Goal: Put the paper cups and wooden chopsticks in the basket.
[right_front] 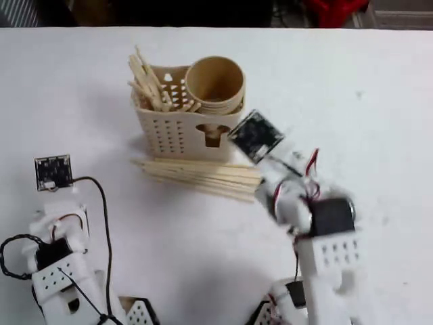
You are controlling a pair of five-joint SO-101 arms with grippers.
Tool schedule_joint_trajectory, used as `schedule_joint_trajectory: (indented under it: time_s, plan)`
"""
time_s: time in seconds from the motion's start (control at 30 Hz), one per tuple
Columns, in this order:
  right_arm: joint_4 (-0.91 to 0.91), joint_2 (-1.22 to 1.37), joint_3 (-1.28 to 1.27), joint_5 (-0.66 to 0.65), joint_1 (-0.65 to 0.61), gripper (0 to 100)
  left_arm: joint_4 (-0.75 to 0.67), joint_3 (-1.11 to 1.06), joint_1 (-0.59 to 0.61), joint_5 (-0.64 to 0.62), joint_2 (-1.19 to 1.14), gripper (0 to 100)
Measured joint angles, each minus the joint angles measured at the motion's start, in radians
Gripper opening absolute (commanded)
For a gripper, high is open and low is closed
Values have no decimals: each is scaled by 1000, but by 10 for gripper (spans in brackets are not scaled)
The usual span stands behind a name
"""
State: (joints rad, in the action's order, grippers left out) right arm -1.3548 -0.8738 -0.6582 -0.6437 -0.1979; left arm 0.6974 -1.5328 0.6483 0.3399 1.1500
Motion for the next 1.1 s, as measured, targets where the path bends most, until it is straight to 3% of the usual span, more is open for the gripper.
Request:
schedule_joint_trajectory:
  time_s: [0.1,0.23,0.47,0.67,0.97,1.1]
  plan:
    - [140,87,-103,-23,115,116,0,0,0,0,0,76]
    - [347,245,-192,-17,175,114,0,0,0,0,0,76]
    - [738,543,-203,143,181,112,0,0,0,0,0,76]
    - [964,772,-203,167,94,112,0,0,0,0,0,76]
    - [976,902,-144,164,68,115,0,0,0,0,0,76]
    - [833,864,-129,11,57,113,0,0,0,0,0,76]
